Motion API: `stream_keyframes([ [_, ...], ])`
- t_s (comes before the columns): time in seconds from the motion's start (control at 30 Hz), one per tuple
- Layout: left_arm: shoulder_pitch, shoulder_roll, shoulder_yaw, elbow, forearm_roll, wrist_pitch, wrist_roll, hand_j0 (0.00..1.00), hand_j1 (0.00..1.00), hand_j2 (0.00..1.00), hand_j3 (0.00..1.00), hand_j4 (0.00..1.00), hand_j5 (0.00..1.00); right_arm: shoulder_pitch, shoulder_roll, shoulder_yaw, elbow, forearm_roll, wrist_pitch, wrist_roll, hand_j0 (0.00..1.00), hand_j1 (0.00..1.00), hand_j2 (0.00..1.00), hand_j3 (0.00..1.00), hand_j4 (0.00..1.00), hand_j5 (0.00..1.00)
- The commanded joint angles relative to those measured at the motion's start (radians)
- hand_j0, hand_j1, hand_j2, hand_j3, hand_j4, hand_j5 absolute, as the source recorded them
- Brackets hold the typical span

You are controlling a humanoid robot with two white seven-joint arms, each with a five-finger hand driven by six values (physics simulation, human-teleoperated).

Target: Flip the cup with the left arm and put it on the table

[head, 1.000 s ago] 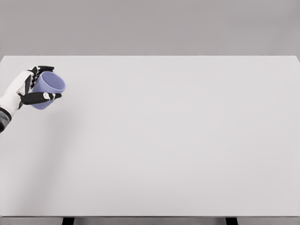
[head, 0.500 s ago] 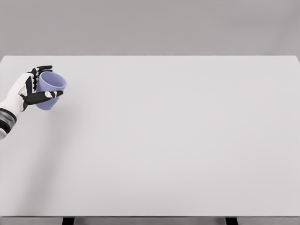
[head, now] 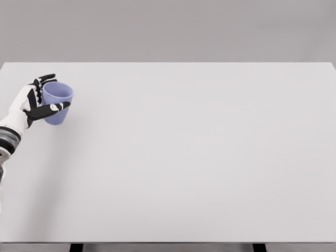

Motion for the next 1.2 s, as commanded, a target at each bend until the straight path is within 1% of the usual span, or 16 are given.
stream_keyframes([
  [0.0,0.002,-0.008,0.014,-0.005,0.001,-0.016,0.0,0.85,0.85,0.85,0.85,0.85,0.85,0.0,0.0,0.0,0.0,0.0,0.0,0.0,1.0,1.0,1.0,1.0,1.0,1.0],
  [0.33,0.018,-0.022,0.019,-0.013,0.001,-0.045,0.0,0.85,0.85,0.85,0.85,0.85,0.85,0.0,0.0,0.0,0.0,0.0,0.0,0.0,1.0,1.0,1.0,1.0,1.0,1.0],
  [0.37,0.021,-0.022,0.017,-0.015,0.001,-0.045,0.0,0.86,0.86,0.86,0.86,0.86,0.86,0.0,0.0,0.0,0.0,0.0,0.0,0.0,1.0,1.0,1.0,1.0,1.0,1.0],
  [0.4,0.021,-0.022,0.017,-0.015,0.001,-0.045,0.0,0.93,0.93,0.93,0.93,0.93,0.93,0.0,0.0,0.0,0.0,0.0,0.0,0.0,1.0,1.0,1.0,1.0,1.0,1.0],
  [0.5,0.025,-0.022,0.017,-0.016,0.001,-0.045,-0.001,0.95,0.95,0.95,0.95,0.95,0.95,0.0,0.0,0.0,0.0,0.0,0.0,0.0,1.0,1.0,1.0,1.0,1.0,1.0],
  [0.53,0.025,-0.022,0.019,-0.018,0.001,-0.045,-0.001,1.0,1.0,1.0,1.0,1.0,1.0,0.0,0.0,0.0,0.0,0.0,0.0,0.0,1.0,1.0,1.0,1.0,1.0,1.0],
  [0.97,0.026,-0.012,0.019,-0.016,0.0,-0.045,-0.001,1.0,1.0,1.0,1.0,1.0,1.0,0.0,0.0,0.0,0.0,0.0,0.0,0.0,1.0,1.0,1.0,1.0,1.0,1.0],
  [1.17,0.025,0.006,0.019,-0.007,-0.015,-0.046,-0.001,1.0,1.0,1.0,1.0,1.0,1.0,0.0,0.0,0.0,0.0,0.0,0.0,0.0,1.0,1.0,1.0,1.0,1.0,1.0],
])
